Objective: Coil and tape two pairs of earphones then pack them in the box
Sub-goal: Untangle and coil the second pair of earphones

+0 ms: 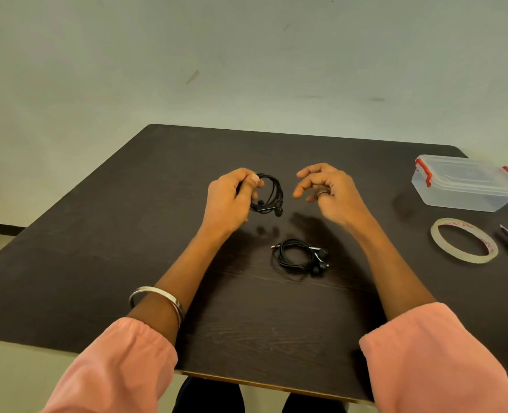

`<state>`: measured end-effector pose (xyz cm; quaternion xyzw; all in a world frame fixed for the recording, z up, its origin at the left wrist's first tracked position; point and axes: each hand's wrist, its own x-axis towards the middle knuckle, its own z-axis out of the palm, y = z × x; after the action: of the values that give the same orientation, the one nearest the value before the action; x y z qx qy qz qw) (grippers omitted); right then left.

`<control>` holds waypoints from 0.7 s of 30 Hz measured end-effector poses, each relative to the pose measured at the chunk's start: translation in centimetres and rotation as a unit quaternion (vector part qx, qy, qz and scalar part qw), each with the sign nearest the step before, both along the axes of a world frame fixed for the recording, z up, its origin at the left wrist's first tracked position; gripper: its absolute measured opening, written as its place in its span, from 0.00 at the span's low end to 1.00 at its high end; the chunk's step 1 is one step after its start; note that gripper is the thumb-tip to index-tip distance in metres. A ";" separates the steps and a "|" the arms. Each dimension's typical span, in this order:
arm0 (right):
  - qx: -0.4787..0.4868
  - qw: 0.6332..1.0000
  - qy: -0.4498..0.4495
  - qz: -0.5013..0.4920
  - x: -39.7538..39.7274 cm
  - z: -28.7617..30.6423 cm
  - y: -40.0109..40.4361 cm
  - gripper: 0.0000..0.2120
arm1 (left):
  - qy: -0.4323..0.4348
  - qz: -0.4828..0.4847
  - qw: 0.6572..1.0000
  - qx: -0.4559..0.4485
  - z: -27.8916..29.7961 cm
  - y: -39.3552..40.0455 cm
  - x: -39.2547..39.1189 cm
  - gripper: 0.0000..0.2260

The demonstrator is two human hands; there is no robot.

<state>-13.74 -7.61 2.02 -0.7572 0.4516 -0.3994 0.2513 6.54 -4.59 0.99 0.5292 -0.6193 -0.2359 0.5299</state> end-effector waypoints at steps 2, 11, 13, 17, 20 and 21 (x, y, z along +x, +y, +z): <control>0.012 0.999 -0.051 0.013 0.6 0.2 0.2 0.26 | 0.015 -0.002 1.000 -0.002 0.0 -0.1 0.1 0.10; 0.167 0.957 -0.184 0.152 2.9 0.6 1.6 0.18 | 0.054 -0.047 0.997 0.003 -0.3 -0.1 0.3 0.12; 0.162 0.956 -0.212 0.126 2.8 0.9 2.0 0.16 | 0.064 -0.042 0.997 0.010 -0.3 0.3 0.3 0.13; 0.152 0.956 -0.239 0.076 3.6 1.5 3.3 0.14 | 0.100 -0.023 0.994 0.022 0.1 1.0 0.6 0.12; 0.146 0.949 -0.276 0.048 4.4 2.3 5.0 0.13 | 0.132 -0.018 0.990 0.054 0.8 2.0 1.0 0.13; 0.149 0.944 -0.290 0.041 4.6 2.5 5.5 0.13 | 0.139 -0.020 0.988 0.064 1.0 2.5 1.1 0.13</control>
<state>-9.18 -2.10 4.52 -0.5803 0.3822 -0.5192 0.4975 7.68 -2.14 2.03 0.5118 -0.5339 -0.3564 0.5710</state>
